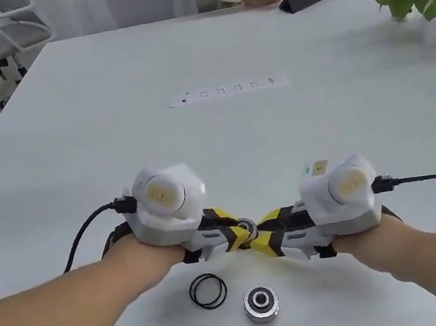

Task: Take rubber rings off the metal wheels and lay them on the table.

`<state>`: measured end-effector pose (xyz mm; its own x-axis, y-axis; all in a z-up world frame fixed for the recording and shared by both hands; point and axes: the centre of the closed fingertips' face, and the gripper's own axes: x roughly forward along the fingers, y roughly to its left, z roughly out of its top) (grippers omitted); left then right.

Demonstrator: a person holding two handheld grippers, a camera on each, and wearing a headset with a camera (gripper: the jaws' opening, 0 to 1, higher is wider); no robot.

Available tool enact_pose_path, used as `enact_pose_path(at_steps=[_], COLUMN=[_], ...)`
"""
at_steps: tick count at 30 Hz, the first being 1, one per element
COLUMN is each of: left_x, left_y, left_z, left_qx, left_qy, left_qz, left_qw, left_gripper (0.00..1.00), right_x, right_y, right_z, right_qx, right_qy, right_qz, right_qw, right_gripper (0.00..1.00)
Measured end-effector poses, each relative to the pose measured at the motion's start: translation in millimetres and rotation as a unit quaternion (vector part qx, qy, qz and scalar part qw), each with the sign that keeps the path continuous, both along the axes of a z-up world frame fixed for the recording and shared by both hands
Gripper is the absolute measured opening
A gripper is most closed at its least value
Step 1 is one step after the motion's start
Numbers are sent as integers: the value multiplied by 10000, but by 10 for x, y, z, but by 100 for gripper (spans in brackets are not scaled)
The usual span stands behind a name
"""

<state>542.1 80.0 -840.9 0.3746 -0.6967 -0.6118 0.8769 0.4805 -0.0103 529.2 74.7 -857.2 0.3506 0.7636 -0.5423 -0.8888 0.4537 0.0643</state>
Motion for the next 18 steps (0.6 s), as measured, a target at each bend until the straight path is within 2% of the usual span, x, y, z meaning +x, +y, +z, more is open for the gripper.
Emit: enact_pose_path(at_steps=[18], left_x=[-19], left_y=[-6], left_z=[-5], left_qx=[10], left_qy=[18], left_qz=[62], left_qw=[10000], left_gripper=[7], right_x=[-4], right_y=[-53], right_z=[-2], right_qx=[110], right_qy=[167], right_qz=[-189], right_qw=[9996], right_gripper=[1])
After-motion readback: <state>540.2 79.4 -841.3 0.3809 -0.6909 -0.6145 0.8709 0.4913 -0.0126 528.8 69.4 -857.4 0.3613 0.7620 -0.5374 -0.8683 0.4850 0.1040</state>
